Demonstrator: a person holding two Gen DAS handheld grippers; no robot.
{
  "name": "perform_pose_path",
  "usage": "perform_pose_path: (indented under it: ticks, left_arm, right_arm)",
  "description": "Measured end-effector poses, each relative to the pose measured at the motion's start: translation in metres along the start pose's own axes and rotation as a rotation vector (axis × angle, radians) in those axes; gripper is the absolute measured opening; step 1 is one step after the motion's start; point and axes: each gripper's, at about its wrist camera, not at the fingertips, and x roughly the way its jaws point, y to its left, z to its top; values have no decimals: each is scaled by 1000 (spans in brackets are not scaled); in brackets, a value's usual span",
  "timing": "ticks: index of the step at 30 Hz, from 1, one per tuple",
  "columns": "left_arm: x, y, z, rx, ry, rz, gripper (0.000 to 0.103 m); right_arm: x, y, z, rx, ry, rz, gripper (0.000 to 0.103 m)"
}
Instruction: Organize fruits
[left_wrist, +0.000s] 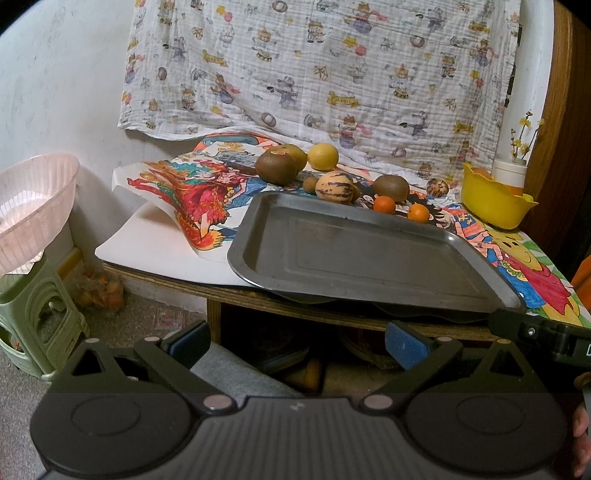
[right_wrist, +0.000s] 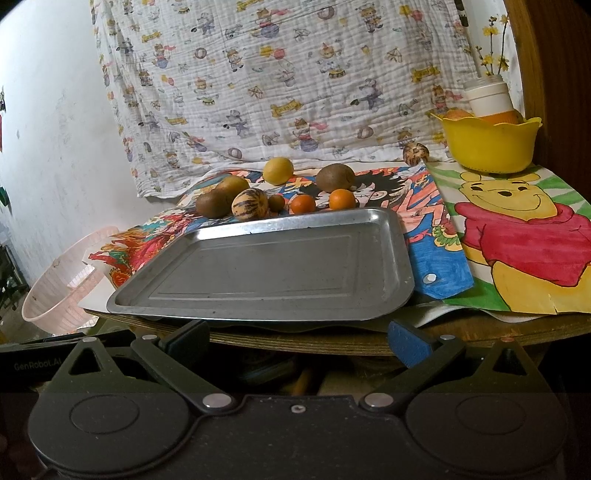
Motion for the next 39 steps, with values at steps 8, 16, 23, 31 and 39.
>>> perform_pose_path:
  ticks: [8, 16, 23, 31, 39]
  left_arm:
    - [-5, 3, 3, -1, -23, 1, 103]
    - [-8, 5, 16, 17, -53, 32, 103]
    - [4, 10, 40, 31, -11, 29, 103]
    - [17, 16, 73, 63, 4, 33, 103]
    - [42, 27, 98, 68, 41, 33, 103]
  right_arm:
    - [1, -4, -2, -1, -18, -13, 103]
    - [0, -1, 20, -59, -64, -29, 103]
    - [9, 8, 43, -197, -82, -32, 103]
    - [28, 20, 72, -300, -75, 27, 103]
    - [58, 36, 85, -459, -54, 61, 103]
